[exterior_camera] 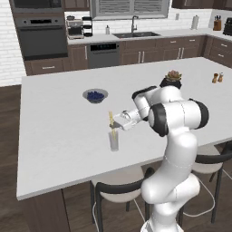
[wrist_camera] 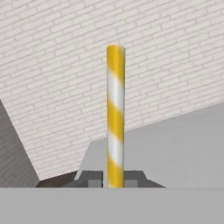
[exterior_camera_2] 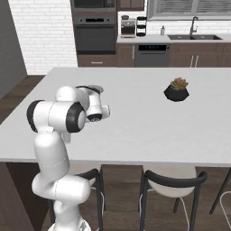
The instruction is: Take a straw from the drawer in front and place it inside the glass cup on the dining counter.
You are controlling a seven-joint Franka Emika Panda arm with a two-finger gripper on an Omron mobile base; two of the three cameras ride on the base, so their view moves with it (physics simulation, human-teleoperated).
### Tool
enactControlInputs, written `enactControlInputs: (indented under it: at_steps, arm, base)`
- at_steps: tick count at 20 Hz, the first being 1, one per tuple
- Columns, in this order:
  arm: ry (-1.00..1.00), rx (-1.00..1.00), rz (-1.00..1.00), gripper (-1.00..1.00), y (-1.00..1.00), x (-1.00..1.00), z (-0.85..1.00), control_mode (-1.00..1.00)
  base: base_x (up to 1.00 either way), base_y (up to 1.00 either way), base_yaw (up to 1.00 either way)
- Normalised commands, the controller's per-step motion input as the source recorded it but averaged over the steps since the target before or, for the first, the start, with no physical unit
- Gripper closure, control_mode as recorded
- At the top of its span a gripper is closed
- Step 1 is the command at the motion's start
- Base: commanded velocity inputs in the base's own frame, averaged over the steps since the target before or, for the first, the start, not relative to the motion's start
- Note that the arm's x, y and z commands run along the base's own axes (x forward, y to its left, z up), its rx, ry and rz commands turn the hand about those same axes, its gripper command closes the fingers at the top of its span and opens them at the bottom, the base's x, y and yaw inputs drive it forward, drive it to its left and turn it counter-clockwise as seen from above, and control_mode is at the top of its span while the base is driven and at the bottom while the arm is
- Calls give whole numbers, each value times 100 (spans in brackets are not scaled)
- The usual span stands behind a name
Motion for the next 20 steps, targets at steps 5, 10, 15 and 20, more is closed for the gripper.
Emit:
enactControlInputs:
  at_steps: [5, 10, 15, 20]
  arm:
    - [0, 0, 0, 100, 0, -54, -7, -100]
    - [0, 0, 0, 100, 0, -4, -7, -100]
    - [-3, 0, 0, 100, -2, 9, -8, -100]
    - [-7, 0, 0, 100, -16, 32, -6, -100]
  base:
    - [0, 0, 0]
    - [0, 0, 0]
    - [0, 0, 0]
    - [0, 0, 0]
